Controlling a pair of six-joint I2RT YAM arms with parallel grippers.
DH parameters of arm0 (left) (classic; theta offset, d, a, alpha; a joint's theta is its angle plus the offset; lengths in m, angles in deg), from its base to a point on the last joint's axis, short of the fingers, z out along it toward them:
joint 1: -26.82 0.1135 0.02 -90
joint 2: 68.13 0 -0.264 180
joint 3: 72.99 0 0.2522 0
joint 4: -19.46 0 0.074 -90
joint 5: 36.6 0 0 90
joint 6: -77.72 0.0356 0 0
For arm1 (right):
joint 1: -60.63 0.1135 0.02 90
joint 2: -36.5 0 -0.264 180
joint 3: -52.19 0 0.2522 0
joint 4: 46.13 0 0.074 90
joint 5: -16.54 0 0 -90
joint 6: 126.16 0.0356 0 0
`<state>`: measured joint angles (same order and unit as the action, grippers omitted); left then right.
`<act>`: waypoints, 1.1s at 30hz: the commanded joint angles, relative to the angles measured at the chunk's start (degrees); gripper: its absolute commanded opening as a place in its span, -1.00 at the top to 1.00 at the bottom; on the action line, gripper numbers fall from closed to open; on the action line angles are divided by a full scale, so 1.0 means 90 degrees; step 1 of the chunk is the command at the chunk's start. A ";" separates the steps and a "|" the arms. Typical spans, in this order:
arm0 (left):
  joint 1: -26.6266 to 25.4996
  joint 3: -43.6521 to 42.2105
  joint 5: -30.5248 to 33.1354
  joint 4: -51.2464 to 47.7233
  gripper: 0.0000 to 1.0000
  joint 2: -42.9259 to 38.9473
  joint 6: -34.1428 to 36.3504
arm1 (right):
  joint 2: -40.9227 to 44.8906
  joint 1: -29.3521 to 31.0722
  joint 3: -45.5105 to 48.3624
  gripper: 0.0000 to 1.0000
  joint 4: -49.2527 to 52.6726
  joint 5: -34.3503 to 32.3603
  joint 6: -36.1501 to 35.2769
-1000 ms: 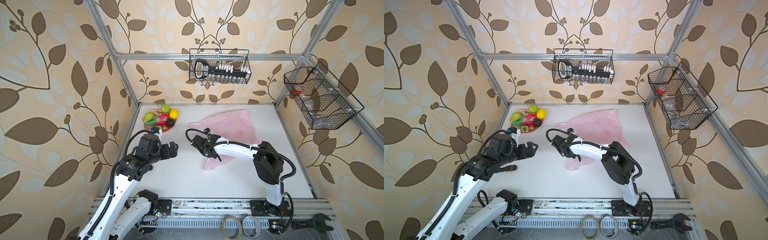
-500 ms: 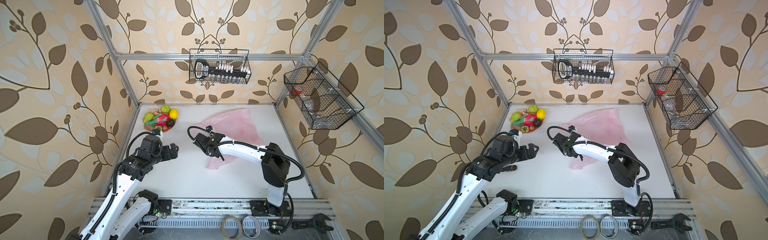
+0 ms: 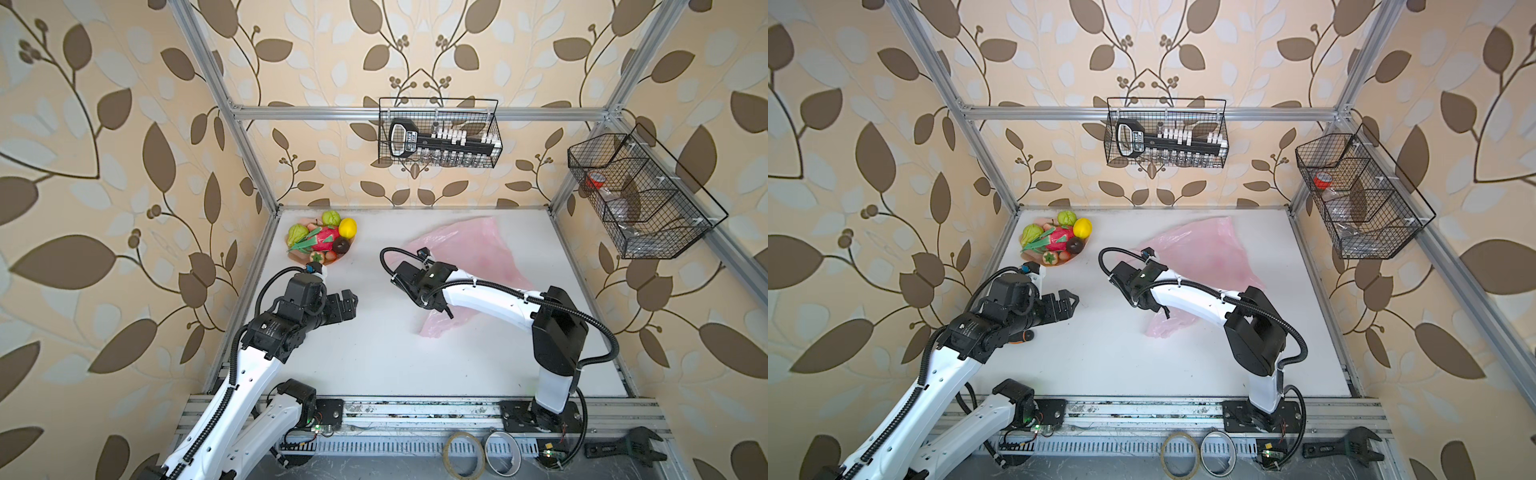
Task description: Place the fruits into the plastic bag
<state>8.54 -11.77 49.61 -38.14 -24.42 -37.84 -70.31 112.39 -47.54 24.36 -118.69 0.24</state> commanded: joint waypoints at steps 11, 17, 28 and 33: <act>0.0035 -0.0081 -0.0117 0.0463 -0.98 0.0141 -0.0099 | 0.1572 -0.0664 -0.0228 1.00 -0.0361 0.1184 0.0048; 0.0030 -0.0029 -0.0786 0.0981 -0.98 0.0422 0.0095 | 0.1843 -0.0958 -0.0653 1.00 -0.0307 0.1895 0.0266; 0.0030 -0.0206 -0.1322 0.1638 -0.98 0.1036 -0.0209 | 0.2185 -0.1236 -0.0945 1.00 -0.0453 0.2733 0.0975; 0.0032 -0.0136 -0.1281 0.1734 -0.98 0.1186 -0.0402 | 0.2524 -0.1444 -0.0695 1.00 -0.0721 0.3010 0.1399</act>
<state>8.54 -13.41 38.81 -25.29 -13.84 -39.79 -50.26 100.18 -54.49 19.42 -93.84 9.03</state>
